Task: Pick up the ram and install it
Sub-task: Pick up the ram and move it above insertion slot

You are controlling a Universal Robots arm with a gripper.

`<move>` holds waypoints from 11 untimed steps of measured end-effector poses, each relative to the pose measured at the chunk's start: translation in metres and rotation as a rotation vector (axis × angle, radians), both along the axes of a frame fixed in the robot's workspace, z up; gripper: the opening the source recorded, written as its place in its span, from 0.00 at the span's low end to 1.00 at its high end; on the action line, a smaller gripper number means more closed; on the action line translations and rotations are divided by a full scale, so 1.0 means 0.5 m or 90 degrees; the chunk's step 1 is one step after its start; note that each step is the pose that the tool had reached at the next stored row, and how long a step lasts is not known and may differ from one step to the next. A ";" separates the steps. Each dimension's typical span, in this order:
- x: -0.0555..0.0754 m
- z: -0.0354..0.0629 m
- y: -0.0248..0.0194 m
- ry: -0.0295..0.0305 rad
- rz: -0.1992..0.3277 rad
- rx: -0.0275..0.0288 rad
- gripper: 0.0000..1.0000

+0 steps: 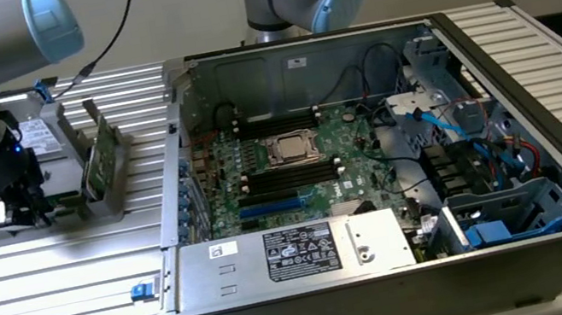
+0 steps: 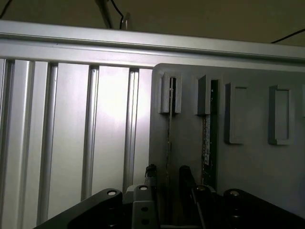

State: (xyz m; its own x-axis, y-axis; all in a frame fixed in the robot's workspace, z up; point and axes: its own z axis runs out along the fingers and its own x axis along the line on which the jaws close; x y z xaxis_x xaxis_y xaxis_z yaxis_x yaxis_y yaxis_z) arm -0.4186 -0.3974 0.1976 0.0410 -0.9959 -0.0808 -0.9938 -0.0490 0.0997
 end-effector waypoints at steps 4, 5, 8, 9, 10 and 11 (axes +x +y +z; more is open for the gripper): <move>-0.001 0.000 0.0007 -0.0001 0.000 0.0001 0.33; -0.002 0.000 0.0011 -0.0001 0.000 0.0001 0.33; -0.003 0.000 0.0014 0.0000 0.000 0.0001 0.33; -0.003 0.000 0.0014 0.0000 0.000 0.0001 0.33; -0.003 0.000 0.0014 -0.0001 0.000 0.0001 0.33; -0.003 0.000 0.0014 0.0000 0.000 0.0001 0.33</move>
State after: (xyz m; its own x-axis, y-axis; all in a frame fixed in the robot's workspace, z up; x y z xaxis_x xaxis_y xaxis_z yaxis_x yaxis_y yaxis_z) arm -0.4203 -0.3967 0.1975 0.0411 -0.9959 -0.0809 -0.9938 -0.0491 0.0997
